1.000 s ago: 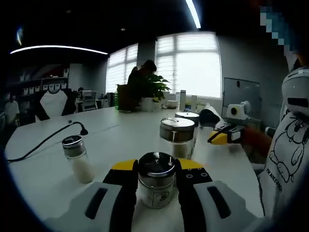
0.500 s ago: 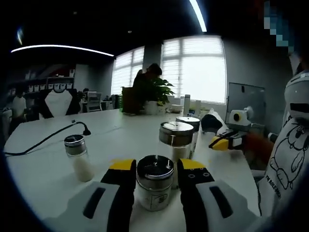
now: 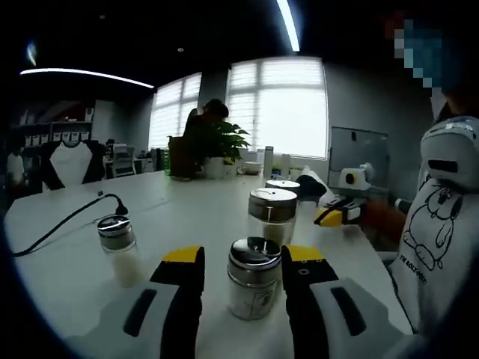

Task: Rotate the seasoning bottle until the label or dispensing opening points toward the visible target arrow and the bottle remains upright within the marked orientation range

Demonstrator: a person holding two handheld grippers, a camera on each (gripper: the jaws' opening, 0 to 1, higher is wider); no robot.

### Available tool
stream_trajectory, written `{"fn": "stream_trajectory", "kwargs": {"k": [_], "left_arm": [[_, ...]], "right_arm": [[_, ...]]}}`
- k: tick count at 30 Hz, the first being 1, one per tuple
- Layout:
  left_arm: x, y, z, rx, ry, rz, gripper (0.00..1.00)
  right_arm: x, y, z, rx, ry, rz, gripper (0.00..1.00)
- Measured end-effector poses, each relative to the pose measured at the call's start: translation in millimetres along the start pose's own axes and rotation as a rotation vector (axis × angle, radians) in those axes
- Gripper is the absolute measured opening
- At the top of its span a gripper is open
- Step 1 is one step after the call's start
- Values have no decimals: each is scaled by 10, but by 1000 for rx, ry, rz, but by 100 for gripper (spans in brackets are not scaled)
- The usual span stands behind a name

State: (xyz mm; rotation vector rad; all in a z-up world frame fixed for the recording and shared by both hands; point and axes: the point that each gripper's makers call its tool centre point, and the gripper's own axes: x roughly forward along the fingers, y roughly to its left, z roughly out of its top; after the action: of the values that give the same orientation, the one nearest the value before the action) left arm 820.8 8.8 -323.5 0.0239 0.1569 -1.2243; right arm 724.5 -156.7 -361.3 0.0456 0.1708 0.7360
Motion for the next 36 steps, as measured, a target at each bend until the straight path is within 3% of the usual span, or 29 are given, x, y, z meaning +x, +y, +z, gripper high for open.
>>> {"fn": "stream_trajectory", "kwargs": {"k": [6,9,12,20,29,36], "left_arm": [[20,6,-7,-71,-22,-71,50],[31,57,15,-50,-41,-68,57],[39,-64,71,-86,-74,-174,54],[111,-227,3,42,-30,-276,51],[168,-139,-57,46,-23,-283,46],[168,-213,-6,56,-28,-312,44]], "right_arm": [[0,23,4,-5,4,5,2],[1,31,13,-4,3,8,2],[-2,37,28,-4,-1,14,2],[-12,35,42,-1,-9,21,2],[-13,24,62,-3,-15,23,2],[-26,10,32,0,-10,13,2]]}}
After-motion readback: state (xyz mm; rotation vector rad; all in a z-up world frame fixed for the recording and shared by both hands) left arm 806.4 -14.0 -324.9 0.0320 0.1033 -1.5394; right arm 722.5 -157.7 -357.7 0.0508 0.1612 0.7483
